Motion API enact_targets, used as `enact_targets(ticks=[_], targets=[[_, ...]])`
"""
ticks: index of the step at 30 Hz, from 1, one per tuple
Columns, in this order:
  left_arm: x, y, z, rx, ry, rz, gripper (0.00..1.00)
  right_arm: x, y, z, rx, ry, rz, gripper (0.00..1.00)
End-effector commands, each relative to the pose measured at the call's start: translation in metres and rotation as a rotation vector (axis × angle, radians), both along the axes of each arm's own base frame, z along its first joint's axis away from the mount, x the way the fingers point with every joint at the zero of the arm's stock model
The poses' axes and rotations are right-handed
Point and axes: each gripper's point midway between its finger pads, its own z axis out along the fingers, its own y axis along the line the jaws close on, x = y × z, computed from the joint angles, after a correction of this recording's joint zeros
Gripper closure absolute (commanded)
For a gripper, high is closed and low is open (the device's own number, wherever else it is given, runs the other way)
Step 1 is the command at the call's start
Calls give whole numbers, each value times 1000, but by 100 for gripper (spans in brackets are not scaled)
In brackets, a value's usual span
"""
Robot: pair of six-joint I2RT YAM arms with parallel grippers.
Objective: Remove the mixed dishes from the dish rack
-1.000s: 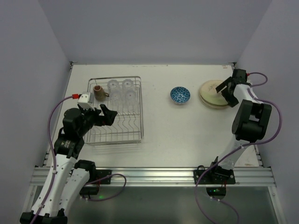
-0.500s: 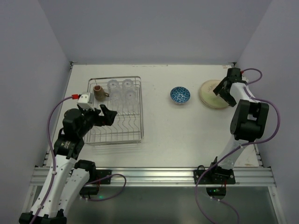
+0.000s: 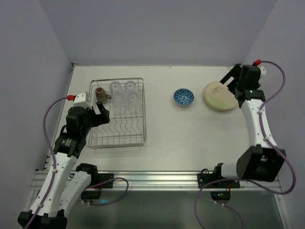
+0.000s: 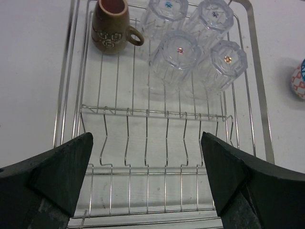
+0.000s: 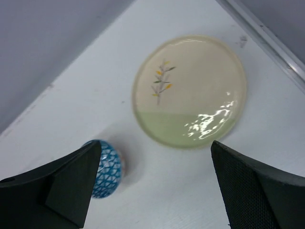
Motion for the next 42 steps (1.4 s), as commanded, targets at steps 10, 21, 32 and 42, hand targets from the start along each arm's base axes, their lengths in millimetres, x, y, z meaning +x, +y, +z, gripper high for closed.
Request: enact_targets(ticks=[10,21,32,42], targets=[[30,0,45,-47,-34,71,0,-71,142,48,512,-376,557,1],[98,-35,18,-135,149,23,0,-135,195,14,405,-270,810,1],[139,-52,-24,-54,286,32,0,-156,193,16,131,-191,852,1],[159,-48,-55,18,354,97,0,-160,211,7,121,-149,925,1]])
